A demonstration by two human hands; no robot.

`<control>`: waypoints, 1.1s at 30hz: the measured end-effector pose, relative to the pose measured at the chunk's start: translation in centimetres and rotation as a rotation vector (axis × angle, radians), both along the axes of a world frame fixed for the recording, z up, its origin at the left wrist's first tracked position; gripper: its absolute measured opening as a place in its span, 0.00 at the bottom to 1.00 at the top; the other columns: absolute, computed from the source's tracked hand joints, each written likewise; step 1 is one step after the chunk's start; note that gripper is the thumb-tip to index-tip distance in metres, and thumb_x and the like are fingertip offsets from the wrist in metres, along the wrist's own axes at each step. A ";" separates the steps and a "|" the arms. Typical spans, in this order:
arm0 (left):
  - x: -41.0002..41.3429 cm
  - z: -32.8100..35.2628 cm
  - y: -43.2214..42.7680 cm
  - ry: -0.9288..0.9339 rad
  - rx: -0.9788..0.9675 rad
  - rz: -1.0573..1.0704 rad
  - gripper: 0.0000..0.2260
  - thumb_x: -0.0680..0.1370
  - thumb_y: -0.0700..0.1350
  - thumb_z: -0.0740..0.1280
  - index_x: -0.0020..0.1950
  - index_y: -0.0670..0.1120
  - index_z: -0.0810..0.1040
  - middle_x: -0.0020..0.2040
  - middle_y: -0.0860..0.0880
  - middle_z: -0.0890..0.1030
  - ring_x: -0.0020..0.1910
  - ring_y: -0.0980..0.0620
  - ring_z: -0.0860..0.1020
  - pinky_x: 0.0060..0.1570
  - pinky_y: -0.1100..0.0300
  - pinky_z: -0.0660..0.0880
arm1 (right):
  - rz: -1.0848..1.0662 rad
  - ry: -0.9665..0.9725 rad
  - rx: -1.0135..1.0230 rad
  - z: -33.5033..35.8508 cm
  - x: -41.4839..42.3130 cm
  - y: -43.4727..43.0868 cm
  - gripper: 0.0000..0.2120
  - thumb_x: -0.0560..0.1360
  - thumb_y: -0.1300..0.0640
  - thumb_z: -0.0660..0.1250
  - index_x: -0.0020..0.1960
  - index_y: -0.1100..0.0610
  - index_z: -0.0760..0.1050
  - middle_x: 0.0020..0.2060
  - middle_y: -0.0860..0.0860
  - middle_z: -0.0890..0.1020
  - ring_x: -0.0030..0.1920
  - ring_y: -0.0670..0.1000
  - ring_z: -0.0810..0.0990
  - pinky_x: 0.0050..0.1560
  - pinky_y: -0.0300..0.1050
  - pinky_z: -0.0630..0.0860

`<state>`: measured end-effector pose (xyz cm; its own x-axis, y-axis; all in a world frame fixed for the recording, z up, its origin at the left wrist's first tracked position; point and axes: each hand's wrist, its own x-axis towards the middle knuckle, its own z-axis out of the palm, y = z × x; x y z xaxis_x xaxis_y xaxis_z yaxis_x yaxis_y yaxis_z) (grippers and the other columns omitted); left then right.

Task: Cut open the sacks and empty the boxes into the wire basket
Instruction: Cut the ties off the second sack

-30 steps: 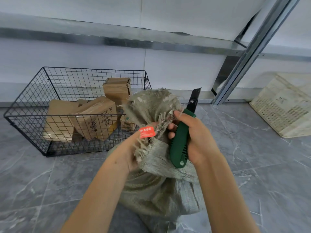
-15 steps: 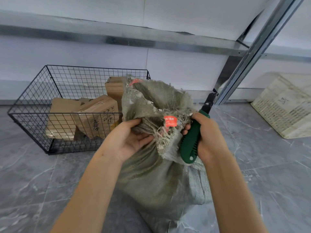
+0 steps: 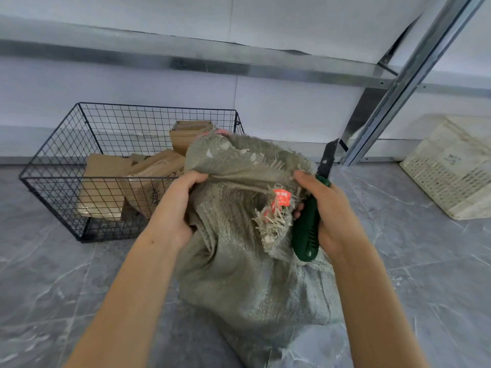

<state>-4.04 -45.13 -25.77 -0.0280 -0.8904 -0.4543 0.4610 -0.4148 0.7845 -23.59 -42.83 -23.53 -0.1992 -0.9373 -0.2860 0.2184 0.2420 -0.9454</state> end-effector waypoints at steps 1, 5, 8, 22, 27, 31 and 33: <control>0.2 -0.1 -0.1 -0.115 -0.021 0.010 0.07 0.75 0.46 0.66 0.51 0.47 0.77 0.43 0.47 0.83 0.40 0.50 0.82 0.40 0.55 0.75 | -0.002 -0.041 0.015 0.1 0.0 0.1 0.07 0.74 0.55 0.70 0.42 0.57 0.73 0.22 0.49 0.69 0.22 0.48 0.68 0.25 0.38 0.69; -0.4 0.4 0.9 -0.807 -0.370 0.281 0.09 0.75 0.46 0.68 0.52 0.47 0.71 0.48 0.48 0.75 0.44 0.54 0.74 0.40 0.62 0.70 | 0.026 -0.145 0.043 0.3 0.6 0.4 0.08 0.74 0.55 0.69 0.43 0.56 0.71 0.23 0.50 0.68 0.23 0.49 0.67 0.25 0.38 0.69; -2.1 2.1 2.5 -1.062 -0.664 0.328 0.05 0.76 0.44 0.67 0.42 0.45 0.74 0.37 0.50 0.76 0.35 0.55 0.73 0.36 0.67 0.68 | 0.072 -0.189 0.037 0.3 1.3 0.4 0.07 0.74 0.55 0.69 0.45 0.56 0.72 0.24 0.51 0.68 0.24 0.49 0.68 0.26 0.39 0.69; -4.1 3.2 3.6 -0.846 -0.582 -0.045 0.22 0.78 0.58 0.61 0.31 0.43 0.72 0.22 0.50 0.68 0.22 0.57 0.66 0.25 0.71 0.63 | 0.255 -0.440 -0.083 -0.2 3.6 0.8 0.14 0.74 0.49 0.61 0.47 0.58 0.80 0.46 0.58 0.72 0.46 0.57 0.67 0.44 0.49 0.68; -2.9 2.6 2.7 -0.737 -0.348 -0.255 0.26 0.75 0.63 0.61 0.33 0.41 0.73 0.30 0.45 0.68 0.30 0.53 0.68 0.30 0.65 0.64 | 0.324 -0.386 -0.003 -0.7 3.7 0.8 0.10 0.74 0.53 0.62 0.42 0.61 0.72 0.32 0.55 0.70 0.30 0.53 0.67 0.35 0.46 0.65; -2.6 2.2 2.4 -0.610 -0.392 -0.214 0.21 0.79 0.54 0.62 0.51 0.34 0.76 0.43 0.30 0.77 0.38 0.36 0.78 0.40 0.54 0.73 | 0.294 -0.356 0.015 -0.1 3.8 1.1 0.10 0.76 0.56 0.61 0.38 0.59 0.73 0.25 0.51 0.69 0.24 0.48 0.66 0.28 0.41 0.66; -2.5 2.2 2.5 -0.600 -0.410 -0.143 0.20 0.80 0.53 0.62 0.54 0.35 0.76 0.47 0.30 0.78 0.44 0.35 0.79 0.40 0.57 0.72 | 0.252 -0.357 0.017 0.1 3.8 1.1 0.09 0.76 0.58 0.62 0.39 0.59 0.74 0.24 0.50 0.70 0.23 0.47 0.67 0.25 0.38 0.67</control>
